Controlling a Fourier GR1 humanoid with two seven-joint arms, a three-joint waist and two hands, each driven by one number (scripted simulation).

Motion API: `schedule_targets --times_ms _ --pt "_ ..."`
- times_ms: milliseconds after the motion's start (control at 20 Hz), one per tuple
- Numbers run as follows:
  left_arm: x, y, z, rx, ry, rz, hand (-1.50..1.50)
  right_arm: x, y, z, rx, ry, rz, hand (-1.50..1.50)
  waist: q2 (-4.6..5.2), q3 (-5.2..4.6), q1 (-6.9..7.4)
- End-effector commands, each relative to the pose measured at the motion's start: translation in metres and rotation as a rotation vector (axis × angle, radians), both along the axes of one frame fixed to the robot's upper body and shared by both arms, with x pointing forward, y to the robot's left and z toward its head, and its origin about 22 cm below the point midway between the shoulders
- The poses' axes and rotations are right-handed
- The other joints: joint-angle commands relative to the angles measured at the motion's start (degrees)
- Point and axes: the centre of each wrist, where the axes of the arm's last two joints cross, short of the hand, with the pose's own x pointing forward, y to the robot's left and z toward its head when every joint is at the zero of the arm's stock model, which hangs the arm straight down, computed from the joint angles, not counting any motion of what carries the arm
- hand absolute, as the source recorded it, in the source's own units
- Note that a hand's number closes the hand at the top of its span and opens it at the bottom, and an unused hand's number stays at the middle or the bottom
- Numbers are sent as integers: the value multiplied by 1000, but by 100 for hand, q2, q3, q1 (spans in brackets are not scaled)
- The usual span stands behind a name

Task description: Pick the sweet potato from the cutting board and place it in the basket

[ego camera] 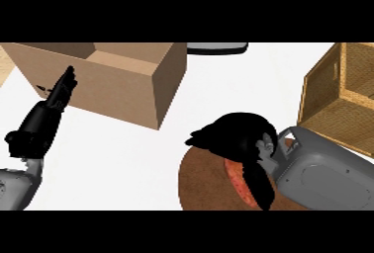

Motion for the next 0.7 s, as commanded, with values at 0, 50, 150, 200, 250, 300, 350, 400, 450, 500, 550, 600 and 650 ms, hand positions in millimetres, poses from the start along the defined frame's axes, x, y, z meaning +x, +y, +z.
schedule_targets --times_ms 0,50,150,200,250,300,350,400,450,500,550,600,650 --pt "7 -6 2 -7 12 -4 0 -14 5 -26 -83 -13 8 -150 1 -3 -39" --pt "0 5 -14 -7 8 6 0 -16 3 -31 -92 -16 9 -150 3 -4 -29" --pt "1 -6 -6 -4 -16 -5 0 3 -6 -36 -99 -1 1 -150 12 -2 4" --pt "-2 6 -1 7 -8 9 0 -10 -17 -50 -93 -7 -13 -150 6 0 -8" --pt "-8 10 3 -4 5 11 0 -17 -25 -42 -90 -28 -17 -150 -5 -1 -19" --pt "0 12 0 -3 8 -10 0 2 -27 -39 -94 5 -2 -150 8 -2 -9" --pt "2 -1 4 1 6 5 0 -1 -23 -53 -96 -11 -17 -150 8 -1 -6" --pt "10 -16 -11 -8 5 -1 0 -3 -15 -57 -63 -30 -16 -150 14 -1 -24" --pt "-4 -3 11 3 6 8 0 2 -30 -60 -91 -32 -14 -150 6 1 18" --pt "1 6 10 3 3 16 0 1 -17 -59 -94 -38 -21 -150 4 -2 -1" --pt "7 -7 8 6 -8 5 0 -4 -12 -63 -62 -37 9 -150 7 -2 -12" --pt "-7 6 -15 -4 13 -6 0 -11 -13 -70 -60 -29 -20 -150 3 -3 -13" --pt "1 9 -5 -9 4 0 0 7 -30 -64 -67 -45 -8 -150 11 -2 -2"
